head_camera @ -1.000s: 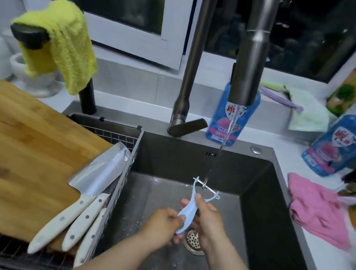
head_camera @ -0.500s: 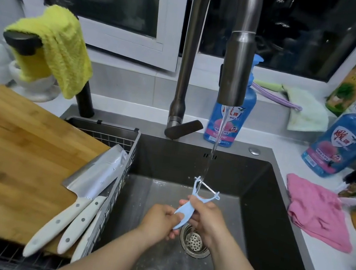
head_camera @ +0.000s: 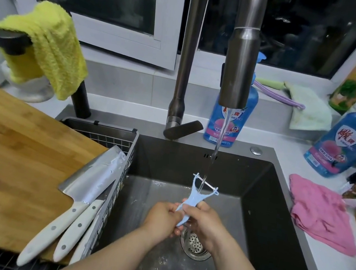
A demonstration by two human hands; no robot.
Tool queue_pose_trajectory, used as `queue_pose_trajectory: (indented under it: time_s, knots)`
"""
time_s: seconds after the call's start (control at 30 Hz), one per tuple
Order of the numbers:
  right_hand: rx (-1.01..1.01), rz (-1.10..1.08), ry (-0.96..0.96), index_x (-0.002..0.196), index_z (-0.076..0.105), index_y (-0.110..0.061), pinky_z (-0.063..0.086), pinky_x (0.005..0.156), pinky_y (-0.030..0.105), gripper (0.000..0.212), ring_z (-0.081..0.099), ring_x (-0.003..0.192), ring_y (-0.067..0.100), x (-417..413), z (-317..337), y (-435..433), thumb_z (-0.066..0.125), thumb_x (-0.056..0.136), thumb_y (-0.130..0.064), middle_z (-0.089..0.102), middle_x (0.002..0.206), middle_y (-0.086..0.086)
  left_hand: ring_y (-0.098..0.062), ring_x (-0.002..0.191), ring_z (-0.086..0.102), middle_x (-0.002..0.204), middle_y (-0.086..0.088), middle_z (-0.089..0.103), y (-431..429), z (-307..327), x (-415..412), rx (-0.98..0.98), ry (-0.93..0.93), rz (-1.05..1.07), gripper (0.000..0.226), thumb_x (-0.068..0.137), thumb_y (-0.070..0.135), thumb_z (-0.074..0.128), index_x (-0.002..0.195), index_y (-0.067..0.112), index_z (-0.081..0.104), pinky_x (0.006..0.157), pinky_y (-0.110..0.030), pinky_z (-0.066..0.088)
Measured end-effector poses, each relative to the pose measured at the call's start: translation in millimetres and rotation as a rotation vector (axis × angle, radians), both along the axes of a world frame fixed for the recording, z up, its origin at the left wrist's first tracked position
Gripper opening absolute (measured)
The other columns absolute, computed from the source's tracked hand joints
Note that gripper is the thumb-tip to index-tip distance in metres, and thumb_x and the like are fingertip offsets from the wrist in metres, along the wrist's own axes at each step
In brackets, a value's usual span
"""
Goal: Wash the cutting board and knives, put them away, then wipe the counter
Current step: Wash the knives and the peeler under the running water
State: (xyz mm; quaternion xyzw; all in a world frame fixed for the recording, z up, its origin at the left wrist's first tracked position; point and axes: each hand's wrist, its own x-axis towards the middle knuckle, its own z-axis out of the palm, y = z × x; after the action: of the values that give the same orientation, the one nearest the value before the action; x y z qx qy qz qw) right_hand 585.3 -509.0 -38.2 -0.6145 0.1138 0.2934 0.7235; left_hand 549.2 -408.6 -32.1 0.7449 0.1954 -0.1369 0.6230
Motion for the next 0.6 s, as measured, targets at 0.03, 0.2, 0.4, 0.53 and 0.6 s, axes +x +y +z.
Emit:
queue_pose_trajectory:
  time_s: [0.03, 0.2, 0.4, 0.53, 0.6]
  knots:
    - [0.006, -0.004, -0.002, 0.080, 0.050, -0.007, 0.046, 0.043, 0.022, 0.018, 0.057, 0.041, 0.011, 0, -1, 0, 0.043, 0.092, 0.005, 0.061, 0.079, 0.014, 0.002, 0.027, 0.043, 0.032, 0.008, 0.049, 0, 0, 2, 0.007, -0.009, -0.008, 0.035, 0.092, 0.007, 0.047, 0.058, 0.016, 0.052, 0.033, -0.011, 0.034]
    - [-0.103, -0.123, 0.028, 0.078, 0.055, -0.006, 0.042, 0.047, 0.024, 0.030, 0.054, 0.048, 0.018, 4, -3, 3, 0.040, 0.097, -0.023, 0.061, 0.080, 0.019, -0.007, 0.041, 0.049, 0.033, 0.008, 0.051, 0, -3, 6, 0.160, -0.032, 0.006, 0.034, 0.089, 0.012, 0.053, 0.056, 0.020, 0.054, 0.048, -0.019, 0.037]
    - [-0.050, -0.140, 0.040, 0.065, 0.048, -0.013, 0.034, 0.036, 0.010, 0.027, 0.043, 0.035, 0.001, 4, -8, 4, 0.054, 0.090, -0.006, 0.051, 0.044, -0.004, -0.025, 0.105, 0.058, 0.111, -0.004, 0.065, 10, 1, 1, 0.821, -0.206, -0.194, 0.026, 0.093, 0.030, 0.044, 0.114, 0.019, 0.055, 0.079, -0.029, 0.043]
    - [0.014, -0.184, 0.082, 0.068, 0.049, -0.013, 0.041, 0.039, 0.011, 0.025, 0.053, 0.035, 0.000, 8, -10, 3, 0.049, 0.090, 0.001, 0.057, 0.041, -0.006, -0.022, 0.102, 0.061, 0.108, 0.000, 0.067, 6, -4, -5, 0.721, -0.237, -0.169, 0.019, 0.089, 0.028, 0.052, 0.106, 0.022, 0.057, 0.079, -0.027, 0.044]
    - [0.012, -0.158, 0.080, 0.071, 0.049, -0.014, 0.044, 0.047, 0.017, 0.024, 0.059, 0.044, 0.005, 7, -7, 3, 0.046, 0.090, 0.001, 0.060, 0.056, 0.000, -0.020, 0.092, 0.063, 0.094, 0.003, 0.066, 7, -7, -6, 0.503, -0.225, -0.068, 0.014, 0.084, 0.017, 0.059, 0.084, 0.029, 0.052, 0.070, -0.020, 0.041]
